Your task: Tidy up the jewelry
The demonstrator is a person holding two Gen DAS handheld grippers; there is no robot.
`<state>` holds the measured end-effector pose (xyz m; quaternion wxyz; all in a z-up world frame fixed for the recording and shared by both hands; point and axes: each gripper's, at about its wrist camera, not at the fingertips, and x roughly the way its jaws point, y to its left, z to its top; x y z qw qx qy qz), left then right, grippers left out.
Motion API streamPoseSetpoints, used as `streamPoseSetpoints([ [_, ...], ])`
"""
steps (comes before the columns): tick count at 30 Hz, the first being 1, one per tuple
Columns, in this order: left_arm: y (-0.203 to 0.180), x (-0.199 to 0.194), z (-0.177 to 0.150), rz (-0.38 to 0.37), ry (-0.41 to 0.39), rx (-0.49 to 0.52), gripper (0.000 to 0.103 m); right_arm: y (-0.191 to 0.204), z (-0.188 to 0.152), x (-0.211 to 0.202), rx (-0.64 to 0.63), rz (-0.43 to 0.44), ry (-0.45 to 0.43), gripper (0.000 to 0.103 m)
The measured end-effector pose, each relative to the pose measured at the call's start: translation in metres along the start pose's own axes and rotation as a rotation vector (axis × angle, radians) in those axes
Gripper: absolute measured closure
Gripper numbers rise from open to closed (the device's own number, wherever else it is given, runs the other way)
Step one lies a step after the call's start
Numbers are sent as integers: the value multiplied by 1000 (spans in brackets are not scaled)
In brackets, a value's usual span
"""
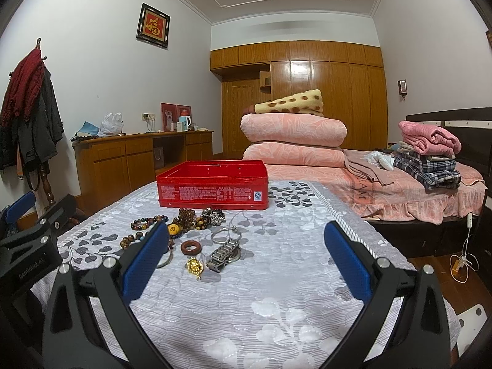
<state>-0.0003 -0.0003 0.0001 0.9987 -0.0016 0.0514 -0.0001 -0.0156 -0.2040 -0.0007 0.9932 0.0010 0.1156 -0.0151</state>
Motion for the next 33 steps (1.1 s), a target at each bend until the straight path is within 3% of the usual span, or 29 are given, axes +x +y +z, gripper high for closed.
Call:
streamPoseSetpoints([
  [25,3,7,-1,6,8,1,6,0,-1,1,-2,-2,5,5],
  [29,8,11,0,-1,39,-10,6,-4,-1,7,-11,-6,19,5],
  [33,7,26,3,17,136,11,6,-6,-2,14,-17,-11,53,5],
])
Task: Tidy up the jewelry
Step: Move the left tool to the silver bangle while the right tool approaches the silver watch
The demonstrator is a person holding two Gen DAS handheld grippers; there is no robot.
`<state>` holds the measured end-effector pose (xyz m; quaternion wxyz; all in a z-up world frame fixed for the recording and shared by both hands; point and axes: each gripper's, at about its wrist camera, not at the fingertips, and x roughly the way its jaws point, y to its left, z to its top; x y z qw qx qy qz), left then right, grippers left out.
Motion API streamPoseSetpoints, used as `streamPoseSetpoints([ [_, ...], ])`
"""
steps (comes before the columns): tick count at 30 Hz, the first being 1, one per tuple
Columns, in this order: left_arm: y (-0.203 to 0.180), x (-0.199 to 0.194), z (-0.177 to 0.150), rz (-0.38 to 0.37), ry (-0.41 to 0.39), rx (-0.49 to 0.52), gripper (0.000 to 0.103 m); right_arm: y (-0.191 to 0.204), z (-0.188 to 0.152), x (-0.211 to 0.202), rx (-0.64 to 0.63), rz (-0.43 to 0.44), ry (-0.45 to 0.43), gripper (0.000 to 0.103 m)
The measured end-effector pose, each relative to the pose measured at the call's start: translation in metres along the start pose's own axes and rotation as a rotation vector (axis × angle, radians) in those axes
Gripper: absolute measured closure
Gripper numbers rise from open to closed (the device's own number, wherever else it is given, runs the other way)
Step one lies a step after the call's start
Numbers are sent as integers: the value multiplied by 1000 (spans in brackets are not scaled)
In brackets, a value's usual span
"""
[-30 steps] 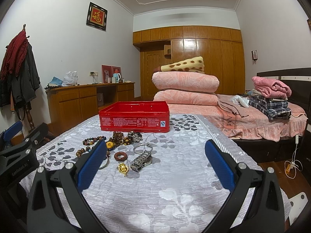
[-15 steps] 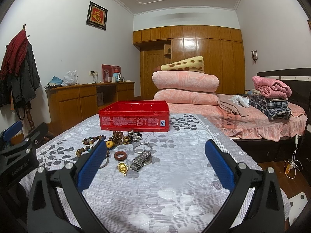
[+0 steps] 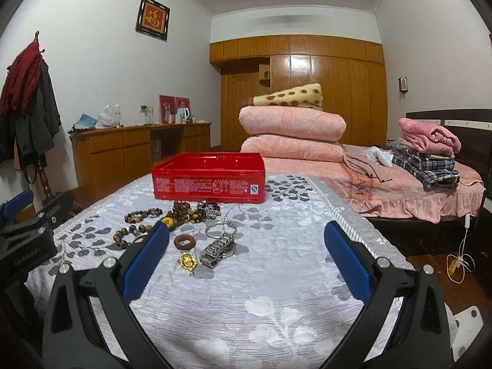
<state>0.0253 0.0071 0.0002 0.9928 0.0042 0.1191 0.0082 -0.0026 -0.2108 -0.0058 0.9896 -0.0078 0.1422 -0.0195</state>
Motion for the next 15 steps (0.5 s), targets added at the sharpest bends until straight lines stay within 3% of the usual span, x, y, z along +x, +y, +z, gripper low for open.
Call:
streamPoseSetpoints([
  [7,2,28,5,-13,173,4,6,0,10,24,8,25,131,6],
  [11,0,47,2,-67,280,-19,7,1,13,43,31,66,231,16],
  [15,-11,62,-1,-87,351,18,16,4,13,67,33,79,338,25],
])
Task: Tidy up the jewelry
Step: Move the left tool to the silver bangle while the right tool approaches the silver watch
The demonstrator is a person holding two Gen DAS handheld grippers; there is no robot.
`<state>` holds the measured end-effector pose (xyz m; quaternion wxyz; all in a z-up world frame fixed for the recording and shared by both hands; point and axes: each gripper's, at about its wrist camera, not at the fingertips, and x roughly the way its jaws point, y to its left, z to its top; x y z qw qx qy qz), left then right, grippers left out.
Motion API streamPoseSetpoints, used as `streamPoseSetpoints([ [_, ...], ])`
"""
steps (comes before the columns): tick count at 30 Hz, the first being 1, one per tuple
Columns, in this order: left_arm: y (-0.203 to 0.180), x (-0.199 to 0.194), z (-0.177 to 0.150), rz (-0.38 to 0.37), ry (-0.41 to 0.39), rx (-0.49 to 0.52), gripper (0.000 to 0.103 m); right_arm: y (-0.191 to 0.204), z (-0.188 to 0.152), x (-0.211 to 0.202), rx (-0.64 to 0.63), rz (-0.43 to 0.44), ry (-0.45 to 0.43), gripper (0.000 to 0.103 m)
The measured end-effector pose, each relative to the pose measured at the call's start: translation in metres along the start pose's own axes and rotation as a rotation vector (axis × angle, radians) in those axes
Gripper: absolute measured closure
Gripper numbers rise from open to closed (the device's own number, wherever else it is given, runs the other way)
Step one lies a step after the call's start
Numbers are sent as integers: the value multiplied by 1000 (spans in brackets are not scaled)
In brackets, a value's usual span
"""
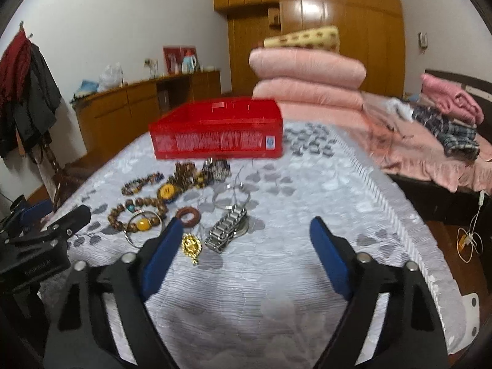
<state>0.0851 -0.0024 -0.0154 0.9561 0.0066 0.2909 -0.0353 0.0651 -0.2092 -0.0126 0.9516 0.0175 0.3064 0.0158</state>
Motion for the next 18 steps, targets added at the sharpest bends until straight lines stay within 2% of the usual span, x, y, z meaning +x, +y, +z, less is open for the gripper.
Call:
streamPoseSetpoints([
  [4,-3,14,5,-31,67,-3,21,1,7,23,20,26,106,36],
  [9,-7,26,9,-62,127,-7,31,2,13,45,28,36,184,48],
  [11,-7,29,10,-68,138,-9,32,3,15,53,33,43,211,54],
  [18,-11,38,11,-89,161,-5,37,8,17,72,31,39,271,64],
])
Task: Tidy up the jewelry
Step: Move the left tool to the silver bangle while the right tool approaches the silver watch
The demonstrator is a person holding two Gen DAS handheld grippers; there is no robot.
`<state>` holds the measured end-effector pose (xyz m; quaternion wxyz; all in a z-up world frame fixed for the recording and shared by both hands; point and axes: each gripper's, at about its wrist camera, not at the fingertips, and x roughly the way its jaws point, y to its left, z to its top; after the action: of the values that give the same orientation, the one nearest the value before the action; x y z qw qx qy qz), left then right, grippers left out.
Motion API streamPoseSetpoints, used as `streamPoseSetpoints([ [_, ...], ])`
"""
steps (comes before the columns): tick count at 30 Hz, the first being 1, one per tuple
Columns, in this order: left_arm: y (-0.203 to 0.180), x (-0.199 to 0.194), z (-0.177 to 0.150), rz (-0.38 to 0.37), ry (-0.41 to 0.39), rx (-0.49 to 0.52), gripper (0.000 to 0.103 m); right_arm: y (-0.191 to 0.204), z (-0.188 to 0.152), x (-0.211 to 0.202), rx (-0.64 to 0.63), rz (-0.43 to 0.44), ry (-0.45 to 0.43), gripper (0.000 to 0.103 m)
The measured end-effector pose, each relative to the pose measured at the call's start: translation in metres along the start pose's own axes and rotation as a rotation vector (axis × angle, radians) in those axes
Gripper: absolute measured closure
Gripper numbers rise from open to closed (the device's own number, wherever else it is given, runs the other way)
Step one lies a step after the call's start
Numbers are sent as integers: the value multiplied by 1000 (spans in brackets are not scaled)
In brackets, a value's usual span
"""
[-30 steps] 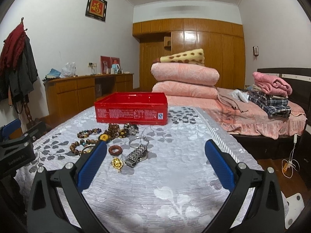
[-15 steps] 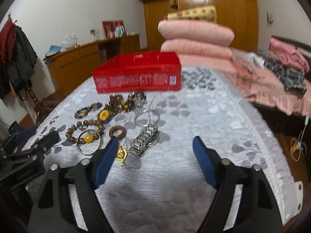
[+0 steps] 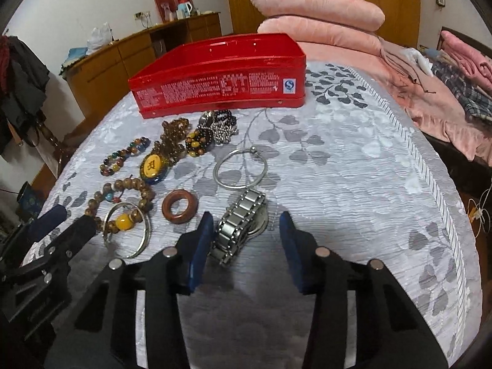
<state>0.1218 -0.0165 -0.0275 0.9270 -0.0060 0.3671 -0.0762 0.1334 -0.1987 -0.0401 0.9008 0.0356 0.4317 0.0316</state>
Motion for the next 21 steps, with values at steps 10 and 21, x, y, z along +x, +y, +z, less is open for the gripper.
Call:
streamPoseSetpoints([
  [10,-5,7,0,-57,47,-9,44,-11,3,1,9,27,15,74],
  [21,-18,16,-5,-43,86,5,70,-19,0,-2,9,26,7,74],
])
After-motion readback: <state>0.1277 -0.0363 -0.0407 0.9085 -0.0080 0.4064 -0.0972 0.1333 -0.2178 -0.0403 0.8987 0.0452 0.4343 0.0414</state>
